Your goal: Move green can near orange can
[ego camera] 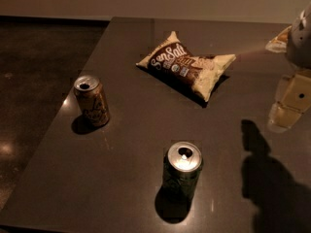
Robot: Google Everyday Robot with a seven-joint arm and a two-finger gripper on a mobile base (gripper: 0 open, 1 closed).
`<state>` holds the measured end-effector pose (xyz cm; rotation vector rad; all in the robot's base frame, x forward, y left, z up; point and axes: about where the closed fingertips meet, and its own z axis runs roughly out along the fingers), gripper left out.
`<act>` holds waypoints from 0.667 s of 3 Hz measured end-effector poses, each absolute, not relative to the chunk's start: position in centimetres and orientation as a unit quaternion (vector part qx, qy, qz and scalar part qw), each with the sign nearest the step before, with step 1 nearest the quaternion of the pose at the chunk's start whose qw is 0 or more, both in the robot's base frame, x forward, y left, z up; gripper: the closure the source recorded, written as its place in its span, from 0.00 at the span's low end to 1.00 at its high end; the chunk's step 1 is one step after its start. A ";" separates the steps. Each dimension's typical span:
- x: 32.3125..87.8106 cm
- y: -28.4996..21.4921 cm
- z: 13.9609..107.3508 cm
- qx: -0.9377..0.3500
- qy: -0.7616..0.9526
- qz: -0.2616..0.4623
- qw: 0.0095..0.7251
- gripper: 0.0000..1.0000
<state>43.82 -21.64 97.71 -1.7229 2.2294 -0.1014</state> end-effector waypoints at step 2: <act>42.0 -20.0 96.9 -0.610 0.772 -0.001 0.179 0.00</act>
Offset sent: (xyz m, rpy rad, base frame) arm -0.0481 0.0394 -0.0252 0.1919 0.0460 0.0884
